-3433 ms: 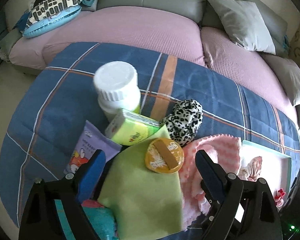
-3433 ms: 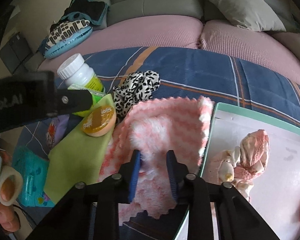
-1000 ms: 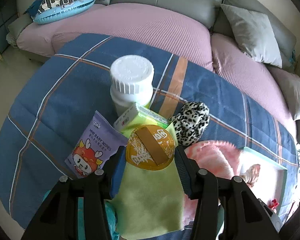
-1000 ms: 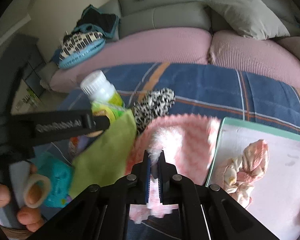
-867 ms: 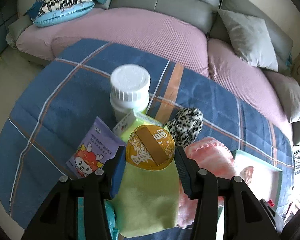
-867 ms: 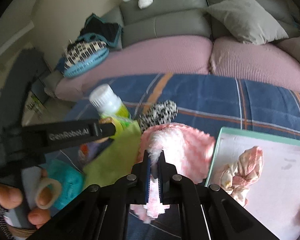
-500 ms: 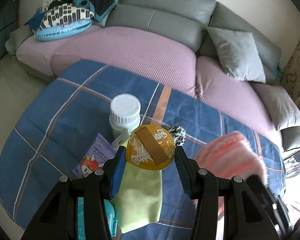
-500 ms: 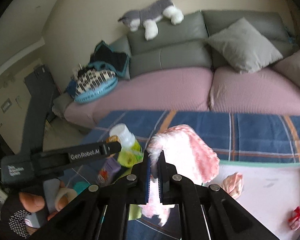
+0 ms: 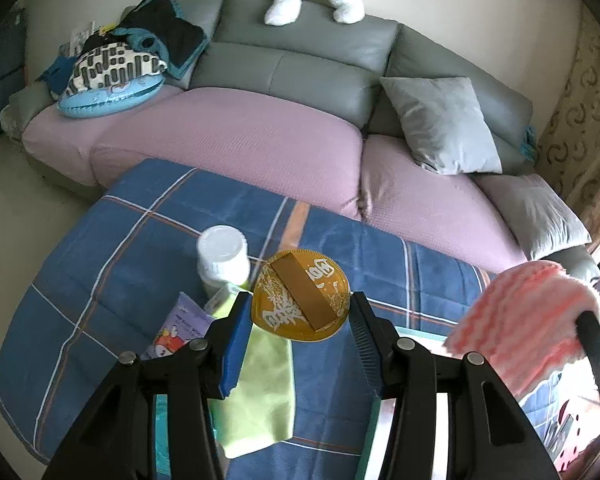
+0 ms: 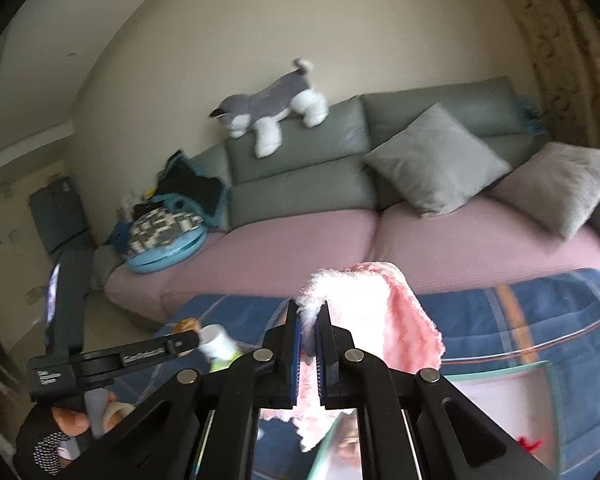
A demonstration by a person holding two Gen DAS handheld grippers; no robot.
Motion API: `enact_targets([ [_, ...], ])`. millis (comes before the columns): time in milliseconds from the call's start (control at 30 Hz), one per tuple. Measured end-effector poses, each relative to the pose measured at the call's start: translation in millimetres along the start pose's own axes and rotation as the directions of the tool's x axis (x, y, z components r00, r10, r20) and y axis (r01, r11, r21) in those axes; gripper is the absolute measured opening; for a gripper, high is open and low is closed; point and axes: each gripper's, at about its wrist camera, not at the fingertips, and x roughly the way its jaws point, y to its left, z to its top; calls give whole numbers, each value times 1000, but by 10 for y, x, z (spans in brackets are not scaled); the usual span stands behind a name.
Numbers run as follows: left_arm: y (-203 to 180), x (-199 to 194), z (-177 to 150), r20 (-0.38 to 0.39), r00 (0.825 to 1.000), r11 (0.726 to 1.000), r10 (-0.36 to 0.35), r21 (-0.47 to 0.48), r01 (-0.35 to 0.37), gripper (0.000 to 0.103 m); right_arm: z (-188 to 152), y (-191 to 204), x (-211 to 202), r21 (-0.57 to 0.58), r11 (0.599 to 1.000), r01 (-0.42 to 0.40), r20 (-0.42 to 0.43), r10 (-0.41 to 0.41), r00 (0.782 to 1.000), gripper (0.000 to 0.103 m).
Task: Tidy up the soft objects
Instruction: 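Lift towel and jar, carry them into the tray, open both tools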
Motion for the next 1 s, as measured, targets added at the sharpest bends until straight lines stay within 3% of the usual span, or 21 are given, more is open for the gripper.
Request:
enact_targets([
  [133, -243, 28, -74, -16, 1000, 998, -19, 52, 20, 51, 28, -255, -193, 26, 995, 100, 14, -101, 995, 6],
  [333, -715, 92, -210, -52, 996, 984, -76, 156, 83, 51, 43, -748, -493, 104, 965, 239, 25, -243, 970, 6],
  [633, -1399, 253, -520, -132, 981, 935, -145, 305, 180, 51, -19, -1298, -745, 204, 916, 345, 0, -352, 936, 6],
  [767, -1627, 436, -701, -200, 967, 909, -156, 354, 220, 51, -112, -1425, -583, 217, 915, 340, -75, -332, 940, 8],
  [833, -1699, 529, -787, -217, 965, 901, -149, 371, 223, 51, -223, -1490, -359, 208, 919, 335, -158, -306, 939, 8],
  [1000, -1784, 847, -1012, -300, 948, 894, -110, 387, 226, 51, -537, -1551, 194, 153, 922, 356, -361, -283, 889, 10],
])
